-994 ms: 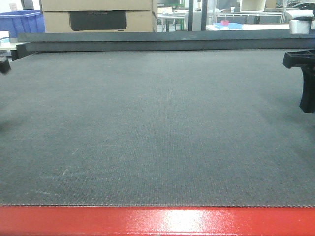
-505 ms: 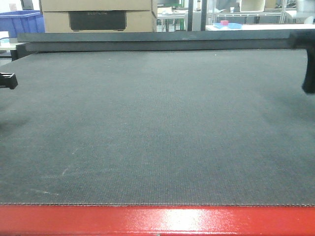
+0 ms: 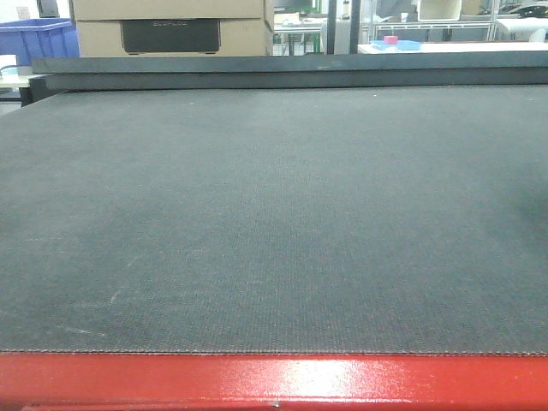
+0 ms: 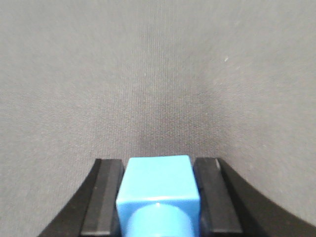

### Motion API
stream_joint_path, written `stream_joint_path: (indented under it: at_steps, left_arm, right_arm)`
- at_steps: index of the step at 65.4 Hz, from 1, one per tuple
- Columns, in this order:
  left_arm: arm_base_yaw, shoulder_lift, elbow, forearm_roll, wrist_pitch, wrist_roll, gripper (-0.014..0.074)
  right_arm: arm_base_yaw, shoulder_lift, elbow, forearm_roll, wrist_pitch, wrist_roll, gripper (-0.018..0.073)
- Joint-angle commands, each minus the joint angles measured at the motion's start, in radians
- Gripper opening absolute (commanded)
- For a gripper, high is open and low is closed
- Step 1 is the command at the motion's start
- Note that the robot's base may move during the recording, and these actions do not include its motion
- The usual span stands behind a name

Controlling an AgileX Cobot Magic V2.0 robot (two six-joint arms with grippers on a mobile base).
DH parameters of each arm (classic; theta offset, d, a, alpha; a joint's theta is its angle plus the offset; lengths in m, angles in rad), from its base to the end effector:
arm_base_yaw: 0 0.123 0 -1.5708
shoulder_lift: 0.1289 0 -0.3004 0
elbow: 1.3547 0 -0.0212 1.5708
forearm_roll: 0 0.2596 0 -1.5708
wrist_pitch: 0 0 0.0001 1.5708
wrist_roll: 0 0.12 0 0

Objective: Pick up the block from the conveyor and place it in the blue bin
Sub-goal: 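Close left gripper on green block and lift both blocks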

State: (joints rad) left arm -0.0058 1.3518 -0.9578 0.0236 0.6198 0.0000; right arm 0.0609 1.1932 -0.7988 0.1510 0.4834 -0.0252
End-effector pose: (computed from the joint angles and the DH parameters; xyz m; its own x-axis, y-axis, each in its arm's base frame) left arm 0.2988 -0.0001 0.2680 -0.7994 0.0238 -0.6003 0.0129 0.9997 0.0225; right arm 0.2634 0.0245 0.2711 -0.7139 0.0649 -0.6972 -0.0328 0.9915 0.1259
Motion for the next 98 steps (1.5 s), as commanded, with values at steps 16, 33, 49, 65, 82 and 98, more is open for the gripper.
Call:
stream_joint_path:
  at_steps: [16, 33, 49, 65, 82, 98]
  left_arm:
    - [-0.001, -0.405, 0.371, -0.062, -0.311, 0.008, -0.0111]
    - [-0.001, -0.716, 0.460, -0.082, -0.318, 0.008, -0.0111]
    - [-0.001, -0.931, 0.460, -0.082, -0.332, 0.008, -0.0111]
    - [-0.001, -1.008, 0.460, -0.082, -0.338, 0.008, -0.0111]
    - [-0.001, -1.008, 0.460, -0.082, -0.365, 0.008, -0.0111]
    - [-0.001, -1.008, 0.460, -0.018, -0.524, 0.008, -0.0111]
  right_arm:
    - [-0.007, -0.360, 0.304, -0.009, -0.214, 0.000, -0.0160]
    - [-0.007, -0.606, 0.347, -0.009, -0.208, 0.000, -0.0160]
    - [-0.007, -0.773, 0.347, -0.014, -0.325, -0.011, -0.0160]
    - [-0.007, -0.825, 0.347, -0.098, -0.389, -0.053, -0.0160]
    - [-0.007, -0.825, 0.347, -0.096, -0.380, -0.053, -0.0160]
    - [-0.007, -0.825, 0.347, -0.059, -0.376, -0.053, -0.0160]
